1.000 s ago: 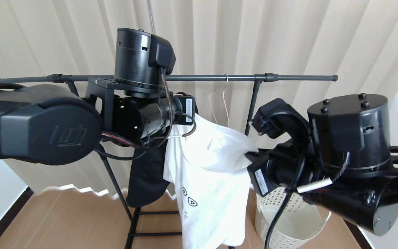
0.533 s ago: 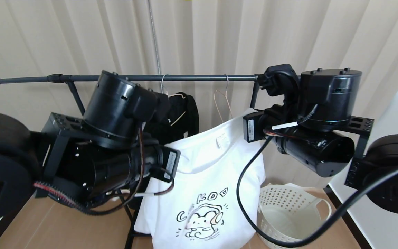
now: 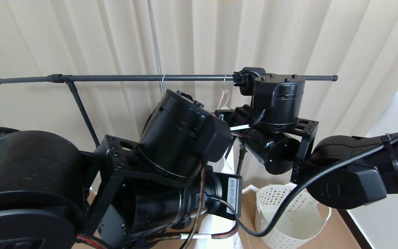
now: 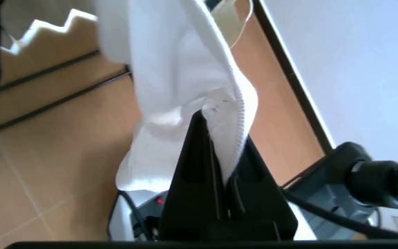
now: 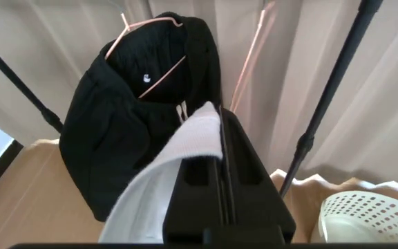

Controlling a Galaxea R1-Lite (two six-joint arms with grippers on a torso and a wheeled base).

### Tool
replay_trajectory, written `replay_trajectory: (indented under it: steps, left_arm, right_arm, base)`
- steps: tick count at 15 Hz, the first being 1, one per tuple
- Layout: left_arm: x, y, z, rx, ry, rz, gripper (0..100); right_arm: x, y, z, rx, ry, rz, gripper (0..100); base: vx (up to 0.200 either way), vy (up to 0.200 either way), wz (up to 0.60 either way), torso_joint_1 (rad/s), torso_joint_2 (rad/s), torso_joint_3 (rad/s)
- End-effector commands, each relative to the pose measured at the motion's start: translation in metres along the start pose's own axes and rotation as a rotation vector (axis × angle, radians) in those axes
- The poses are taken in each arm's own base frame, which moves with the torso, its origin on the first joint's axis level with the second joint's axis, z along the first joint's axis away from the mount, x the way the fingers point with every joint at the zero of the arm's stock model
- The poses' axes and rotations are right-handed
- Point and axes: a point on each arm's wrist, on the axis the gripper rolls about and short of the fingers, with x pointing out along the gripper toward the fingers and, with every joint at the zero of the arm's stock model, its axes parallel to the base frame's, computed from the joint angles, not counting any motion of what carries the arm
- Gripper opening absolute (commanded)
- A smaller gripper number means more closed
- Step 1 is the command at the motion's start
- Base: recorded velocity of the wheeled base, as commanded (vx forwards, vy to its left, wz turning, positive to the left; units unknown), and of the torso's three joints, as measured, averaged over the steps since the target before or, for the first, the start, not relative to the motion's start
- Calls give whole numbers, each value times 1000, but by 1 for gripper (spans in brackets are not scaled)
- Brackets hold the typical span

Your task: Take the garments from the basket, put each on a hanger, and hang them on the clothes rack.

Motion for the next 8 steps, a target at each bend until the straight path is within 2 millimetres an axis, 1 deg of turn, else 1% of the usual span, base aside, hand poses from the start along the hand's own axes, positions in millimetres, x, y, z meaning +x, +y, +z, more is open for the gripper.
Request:
replay_trajectory:
  steps: [1,4,6,7,8]
  left_arm:
    - [15,-7,-3,8,19,6,0]
    - [11,-3,0,3,8,25,0]
    - [4,12,2,-12,-25,95,0]
    - [-7,27,4,-18,-41,123,0]
    - [-8,34,4,-15,-40,144,0]
  right_arm:
    - [1,3,-3,-5,7,4,0]
    - [2,-2,0,-2,1,-9,0]
    - [2,-11,7,2,-12,-32,0]
    - [-4,-16,16,6,-22,-35,0]
    - [-5,-21,19,7,-28,-47,0]
  base:
    - [0,0,0,0,0,0]
    - [0,0,0,0,0,0]
    - [0,0,0,0,0,0]
    - [0,0,0,0,0,0]
    - [0,0,0,0,0,0]
